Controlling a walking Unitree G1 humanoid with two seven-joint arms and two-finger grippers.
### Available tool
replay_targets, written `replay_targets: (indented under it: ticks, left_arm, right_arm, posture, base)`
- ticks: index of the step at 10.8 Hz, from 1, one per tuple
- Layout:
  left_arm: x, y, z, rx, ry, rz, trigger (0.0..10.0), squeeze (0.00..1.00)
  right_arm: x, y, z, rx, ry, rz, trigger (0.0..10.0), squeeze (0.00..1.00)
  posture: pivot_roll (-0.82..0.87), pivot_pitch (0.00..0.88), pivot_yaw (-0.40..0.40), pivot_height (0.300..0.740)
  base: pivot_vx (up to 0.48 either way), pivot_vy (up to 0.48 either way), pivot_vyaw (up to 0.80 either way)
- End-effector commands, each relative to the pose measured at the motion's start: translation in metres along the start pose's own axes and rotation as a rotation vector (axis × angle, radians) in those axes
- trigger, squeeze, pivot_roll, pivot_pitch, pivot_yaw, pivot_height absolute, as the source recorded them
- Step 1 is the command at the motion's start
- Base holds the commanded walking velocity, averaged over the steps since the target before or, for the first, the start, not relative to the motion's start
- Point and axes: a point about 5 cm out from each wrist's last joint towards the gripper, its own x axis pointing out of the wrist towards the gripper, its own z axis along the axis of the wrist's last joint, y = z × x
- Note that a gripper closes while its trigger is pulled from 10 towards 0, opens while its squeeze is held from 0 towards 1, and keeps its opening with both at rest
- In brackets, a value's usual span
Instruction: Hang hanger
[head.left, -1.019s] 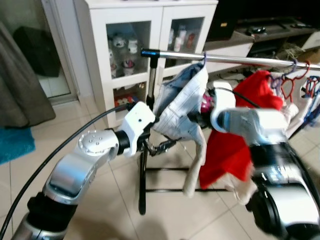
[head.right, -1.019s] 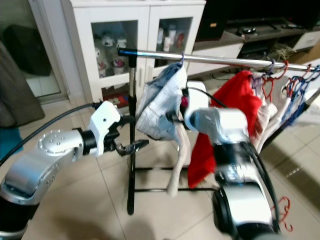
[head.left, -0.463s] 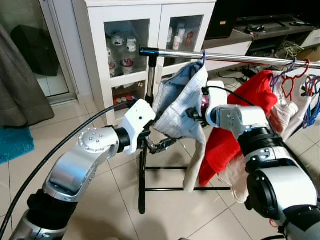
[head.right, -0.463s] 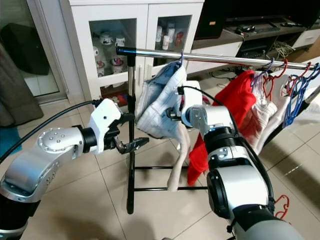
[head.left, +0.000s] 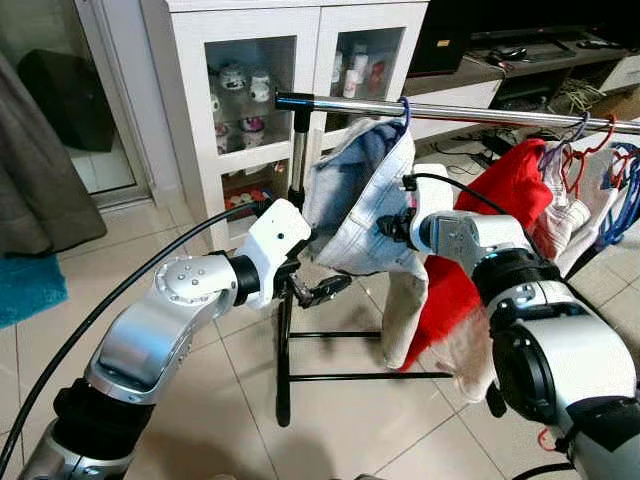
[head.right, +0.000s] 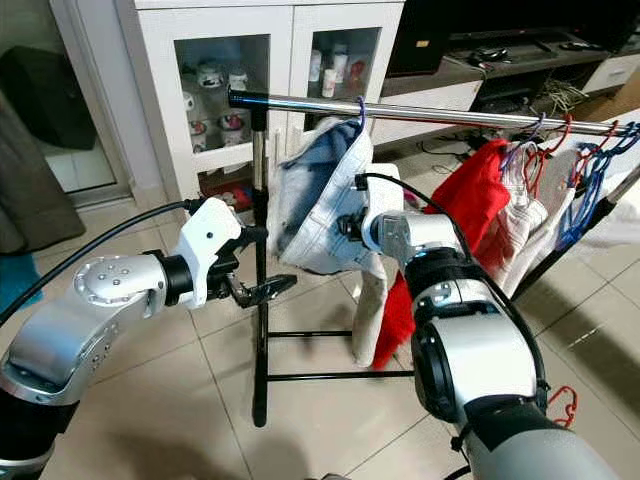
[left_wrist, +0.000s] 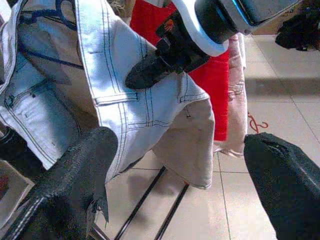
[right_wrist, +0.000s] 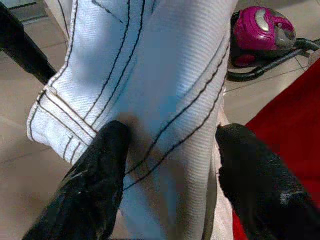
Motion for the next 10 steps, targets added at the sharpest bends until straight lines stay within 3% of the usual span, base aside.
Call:
replay_targets:
  ticks: [1, 10]
  left_arm:
    - [0.0015, -0.0022, 0.0034, 0.023, 0.004, -0.007, 10.0, 0.0]
    - [0.002, -0.0036, 0.004, 0.027, 0.003, -0.016, 10.0, 0.0]
  right_arm:
    - [-0.0026, -0.0055, 0.0067, 0.0, -0.02, -0.013, 0.0, 0.0]
    - [-0.0012, -0.0015, 0.0087, 0.009, -0.029, 0.03, 0.0, 0.0]
  posture:
    - [0.02, 0.06, -0.133, 0.74]
    - [0.02, 0.061, -0.132, 0.74]
  base:
    - [0.0, 0.0, 0.0]
    - [0.0, 0.0, 0.0]
